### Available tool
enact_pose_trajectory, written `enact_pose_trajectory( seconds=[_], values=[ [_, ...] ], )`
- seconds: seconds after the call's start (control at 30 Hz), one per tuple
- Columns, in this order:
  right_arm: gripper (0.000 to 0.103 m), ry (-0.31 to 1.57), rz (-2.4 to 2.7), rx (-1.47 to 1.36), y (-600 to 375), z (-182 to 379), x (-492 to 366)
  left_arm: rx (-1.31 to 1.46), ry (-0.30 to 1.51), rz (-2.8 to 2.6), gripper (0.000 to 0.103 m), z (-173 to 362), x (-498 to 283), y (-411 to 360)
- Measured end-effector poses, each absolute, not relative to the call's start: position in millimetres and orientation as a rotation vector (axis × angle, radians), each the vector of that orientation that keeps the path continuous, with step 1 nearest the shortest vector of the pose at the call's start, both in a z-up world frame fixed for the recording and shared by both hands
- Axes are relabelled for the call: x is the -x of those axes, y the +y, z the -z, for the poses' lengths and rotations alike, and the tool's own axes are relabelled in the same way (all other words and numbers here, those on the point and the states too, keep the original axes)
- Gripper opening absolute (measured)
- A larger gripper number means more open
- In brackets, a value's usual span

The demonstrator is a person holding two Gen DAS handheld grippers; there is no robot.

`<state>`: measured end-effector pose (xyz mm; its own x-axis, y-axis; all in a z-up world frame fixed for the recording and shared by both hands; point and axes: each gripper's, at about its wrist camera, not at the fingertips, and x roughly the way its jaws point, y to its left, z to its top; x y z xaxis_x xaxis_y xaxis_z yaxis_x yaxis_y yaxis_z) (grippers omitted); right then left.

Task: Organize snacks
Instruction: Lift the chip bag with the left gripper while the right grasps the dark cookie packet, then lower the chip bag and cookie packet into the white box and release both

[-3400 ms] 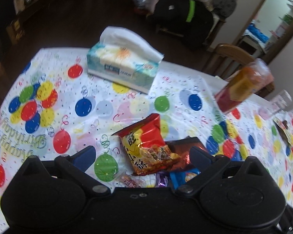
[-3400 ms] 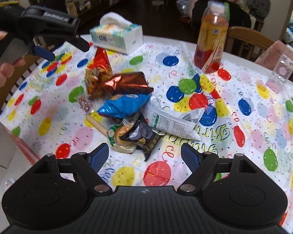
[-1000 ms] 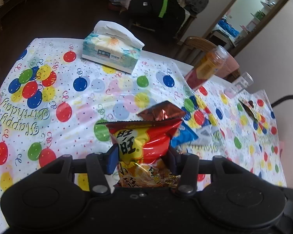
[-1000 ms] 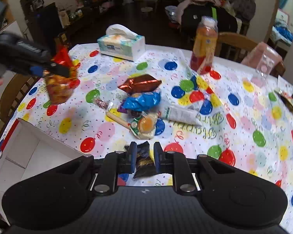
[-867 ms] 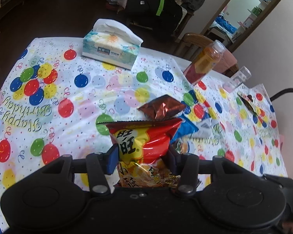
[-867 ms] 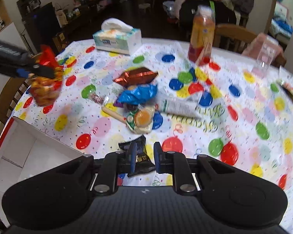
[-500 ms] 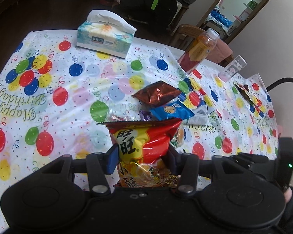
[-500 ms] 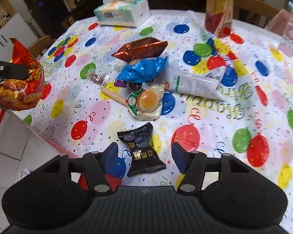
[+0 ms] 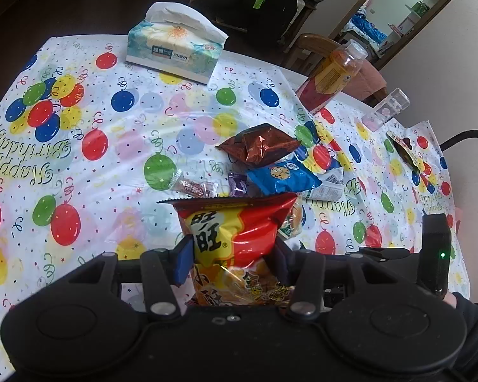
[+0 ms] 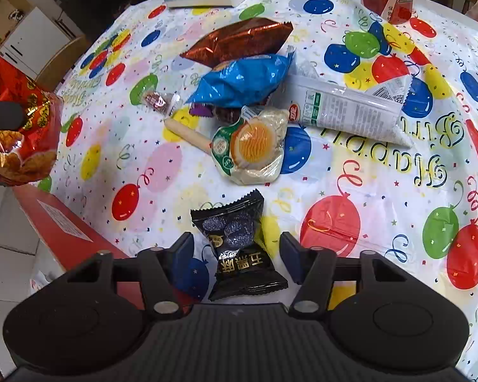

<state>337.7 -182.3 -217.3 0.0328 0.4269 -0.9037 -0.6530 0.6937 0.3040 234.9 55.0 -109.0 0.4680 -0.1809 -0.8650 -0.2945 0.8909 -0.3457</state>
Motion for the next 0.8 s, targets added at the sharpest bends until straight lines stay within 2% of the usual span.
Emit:
enact_pose_trajectory(
  seconds=[0.07,0.13,0.17,0.43,0.8],
  values=[
    [0.043,1.299,-0.831,0.216,-182.5,219.5,-337.7,0.489,1.097,-0.075,0.048,110.0,-234.1,54.8],
    [0.039,1.299,-0.822,0.208,-184.0,219.1,-337.3,0.489,1.100,-0.076,0.048,111.3,-233.2,55.0],
    [0.033,1.296,-0.816,0.206,-184.9,218.2,-336.8,0.489,1.101,-0.077,0.048,111.7,-232.5,55.1],
    [0.030,1.257,-0.749,0.157,-197.8,198.6,-327.5,0.475,1.095,-0.062,0.048,106.9,-221.3,55.9],
    [0.030,1.121,-0.677,0.040,-228.9,121.8,-292.8,0.426,1.050,0.002,0.047,85.5,-201.9,55.0]
  ],
)
